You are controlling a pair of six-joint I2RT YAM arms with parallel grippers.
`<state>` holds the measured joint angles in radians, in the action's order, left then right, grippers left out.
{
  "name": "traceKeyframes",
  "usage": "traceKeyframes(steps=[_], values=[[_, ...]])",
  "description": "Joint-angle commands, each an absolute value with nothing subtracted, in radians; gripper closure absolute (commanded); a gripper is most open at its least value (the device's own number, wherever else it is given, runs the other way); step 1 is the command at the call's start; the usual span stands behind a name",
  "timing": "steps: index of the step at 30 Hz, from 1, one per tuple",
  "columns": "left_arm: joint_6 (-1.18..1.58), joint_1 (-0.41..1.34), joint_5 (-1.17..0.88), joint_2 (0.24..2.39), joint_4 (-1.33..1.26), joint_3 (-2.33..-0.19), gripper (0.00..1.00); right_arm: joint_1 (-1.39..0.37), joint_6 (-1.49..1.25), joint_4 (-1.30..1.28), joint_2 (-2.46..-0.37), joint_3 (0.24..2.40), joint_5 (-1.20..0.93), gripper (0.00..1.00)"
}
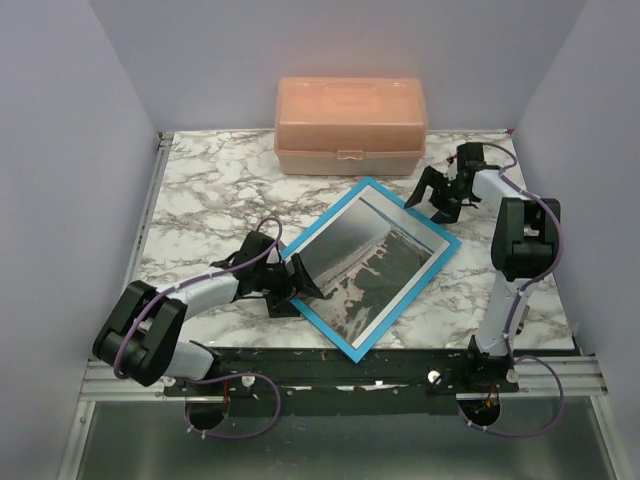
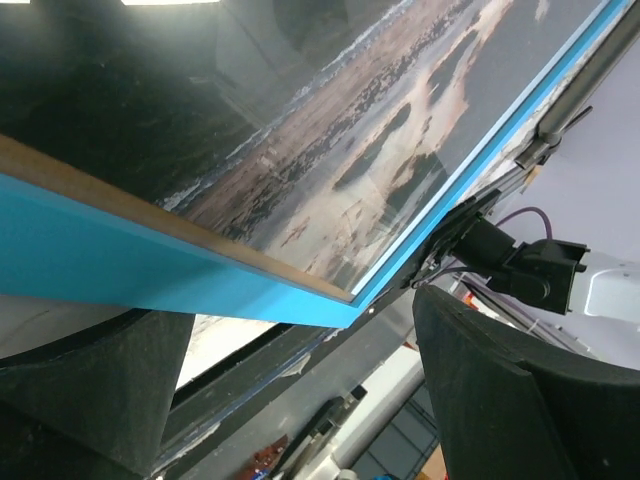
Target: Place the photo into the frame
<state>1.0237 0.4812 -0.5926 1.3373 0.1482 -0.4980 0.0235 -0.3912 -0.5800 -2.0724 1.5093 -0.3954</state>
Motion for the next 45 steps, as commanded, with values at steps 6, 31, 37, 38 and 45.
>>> traceKeyframes(steps=[6, 31, 37, 38, 45], values=[[0.922, 0.408, -0.560, 1.466, 0.182, -0.625, 0.10, 0.022, -0.389, -0.607, -1.938, 1.249, -0.483, 0.00], [0.590, 0.324, -0.582, 1.873, 0.601, -1.306, 0.11, 0.022, -0.426, -0.661, -1.508, 0.808, -0.519, 0.00], [0.579, 0.324, -0.571, 1.877, 0.614, -1.294, 0.11, 0.023, -0.406, -0.680, -1.501, 0.806, -0.482, 0.00], [0.577, 0.324, -0.564, 1.873, 0.615, -1.286, 0.11, 0.022, -0.411, -0.674, -1.503, 0.811, -0.483, 0.00], [0.597, 0.324, -0.537, 1.816, 0.594, -1.207, 0.11, 0.022, -0.419, -0.653, -1.546, 0.903, -0.453, 0.00]])
